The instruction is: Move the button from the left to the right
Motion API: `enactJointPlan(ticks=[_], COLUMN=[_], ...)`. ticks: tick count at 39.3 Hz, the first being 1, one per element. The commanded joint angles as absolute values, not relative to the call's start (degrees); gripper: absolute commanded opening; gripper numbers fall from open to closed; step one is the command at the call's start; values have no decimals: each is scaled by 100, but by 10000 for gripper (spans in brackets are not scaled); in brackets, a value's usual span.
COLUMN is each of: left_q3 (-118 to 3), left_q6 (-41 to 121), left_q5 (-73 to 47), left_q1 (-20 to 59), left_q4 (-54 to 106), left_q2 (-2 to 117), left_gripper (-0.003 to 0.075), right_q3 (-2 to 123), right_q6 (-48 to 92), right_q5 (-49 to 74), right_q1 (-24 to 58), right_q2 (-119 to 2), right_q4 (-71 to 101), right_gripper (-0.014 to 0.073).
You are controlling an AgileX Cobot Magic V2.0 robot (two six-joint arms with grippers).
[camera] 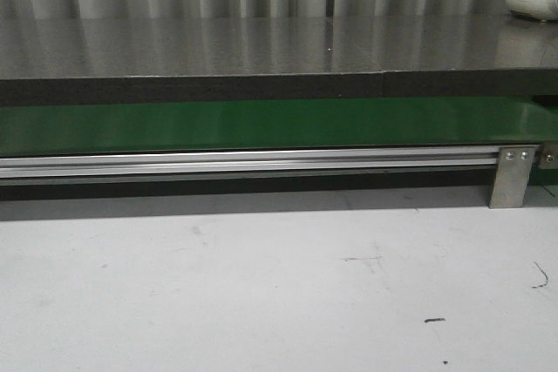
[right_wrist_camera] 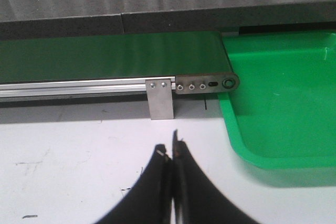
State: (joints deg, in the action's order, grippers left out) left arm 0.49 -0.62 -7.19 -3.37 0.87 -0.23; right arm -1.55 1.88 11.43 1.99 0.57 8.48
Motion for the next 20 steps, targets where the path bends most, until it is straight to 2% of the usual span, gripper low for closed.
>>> enactJointPlan(ticks=[1, 14, 20], left_q3=[208, 208, 208], left_q6=[-99, -99, -99], left_q5=[-270, -197, 348], left_q1=[-349, -349, -349], left_q4=[98, 98, 124], left_q2=[-126, -126, -126], left_gripper=[-21, -21, -21], right_q3=[-108, -108, -103], right_q6=[200, 200, 195], right_q5=[641, 622, 306], right_q1=[169, 169, 169], right_q2=[155, 155, 155], right_q4=[835, 835, 835], right_gripper=[-69, -69, -69])
